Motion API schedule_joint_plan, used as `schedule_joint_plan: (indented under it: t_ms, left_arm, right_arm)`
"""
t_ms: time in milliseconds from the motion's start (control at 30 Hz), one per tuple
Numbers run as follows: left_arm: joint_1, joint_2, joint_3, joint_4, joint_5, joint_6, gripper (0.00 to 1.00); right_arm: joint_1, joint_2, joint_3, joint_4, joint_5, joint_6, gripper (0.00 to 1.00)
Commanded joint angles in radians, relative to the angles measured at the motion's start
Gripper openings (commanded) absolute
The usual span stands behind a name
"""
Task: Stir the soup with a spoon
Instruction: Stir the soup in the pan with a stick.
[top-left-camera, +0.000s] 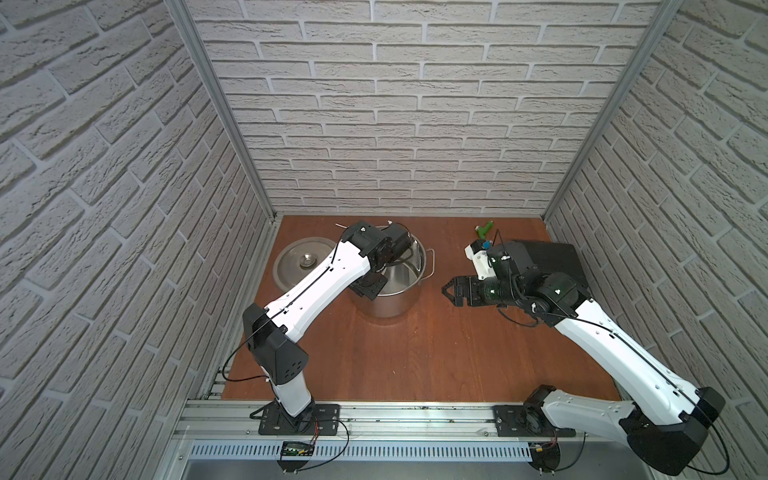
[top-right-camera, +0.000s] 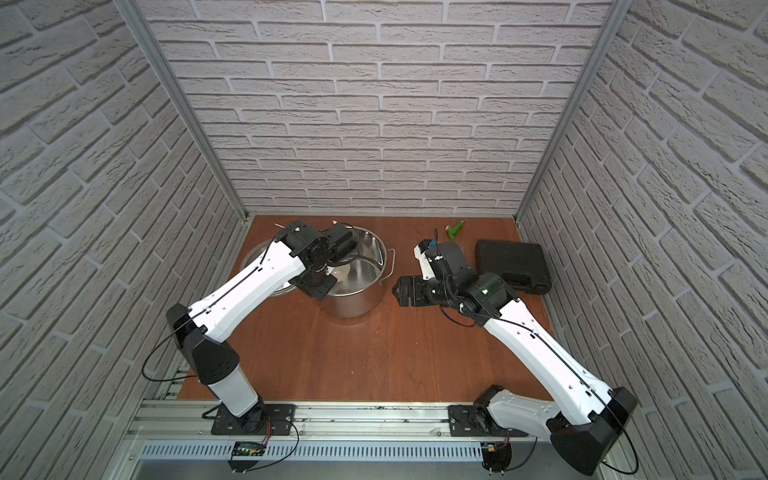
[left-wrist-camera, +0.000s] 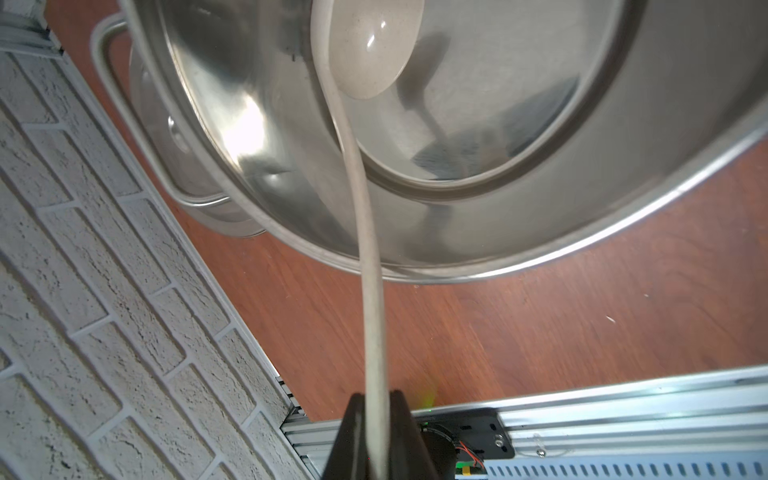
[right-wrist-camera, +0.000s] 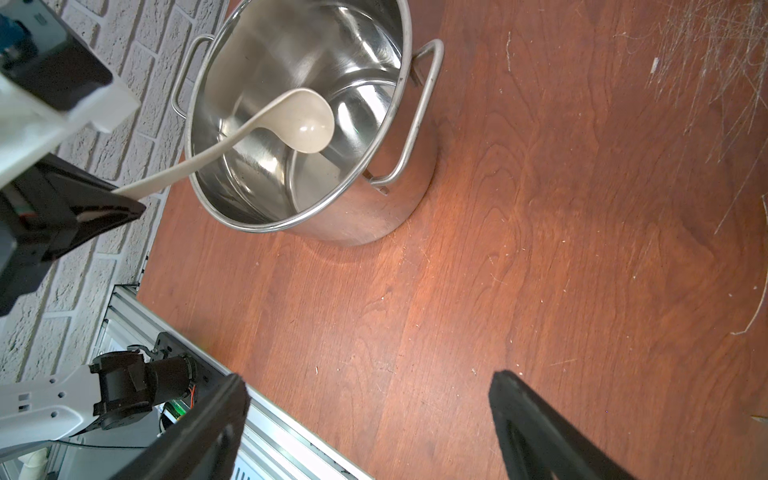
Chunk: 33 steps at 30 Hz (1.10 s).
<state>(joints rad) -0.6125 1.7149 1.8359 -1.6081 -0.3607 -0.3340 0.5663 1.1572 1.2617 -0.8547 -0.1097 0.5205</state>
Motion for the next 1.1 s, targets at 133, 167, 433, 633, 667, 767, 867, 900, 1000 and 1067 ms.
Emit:
schedule_joint_plan:
  t_ms: [133, 167, 433, 633, 667, 767, 867, 900, 1000, 1067]
  left_arm:
    - [0.086, 0.022, 0.061, -0.085, -0.035, 0.057, 0.0]
    - [0.086, 0.029, 0.068, -0.074, -0.024, 0.063, 0.0]
    - [0.04, 0.118, 0.154, 0.021, 0.073, 0.057, 0.0]
    - [-0.018, 0.201, 0.268, 0.04, 0.123, 0.055, 0.0]
    - [-0.03, 0.212, 0.281, 0.033, 0.13, 0.056, 0.0]
    - [-0.057, 0.216, 0.278, 0.013, 0.141, 0.052, 0.0]
    - [-0.069, 0.17, 0.194, 0.011, 0.148, 0.036, 0.0]
    - [-0.071, 0.143, 0.155, 0.013, 0.15, 0.03, 0.0]
    - [-0.072, 0.057, 0.046, 0.016, 0.153, 0.001, 0.0]
    - [-0.073, 0.009, -0.008, 0.003, 0.141, -0.017, 0.0]
  right_arm:
    - [0.012, -0.039, -0.005, 0.01, 0.014, 0.007, 0.94]
    - [0.013, -0.045, -0.005, 0.003, 0.02, 0.006, 0.94]
    - [0.013, -0.073, -0.013, -0.026, 0.042, 0.006, 0.94]
    - [0.013, -0.074, -0.013, -0.024, 0.042, 0.013, 0.94]
    - [0.013, -0.074, -0.015, -0.023, 0.042, 0.013, 0.94]
    - [0.013, -0.075, -0.018, -0.017, 0.041, 0.019, 0.94]
    - [0.014, -0.075, -0.021, -0.011, 0.039, 0.021, 0.94]
    - [0.014, -0.075, -0.022, -0.009, 0.038, 0.021, 0.94]
    - [0.013, -0.07, -0.029, 0.002, 0.033, 0.019, 0.94]
    - [0.014, -0.061, -0.035, 0.012, 0.029, 0.02, 0.94]
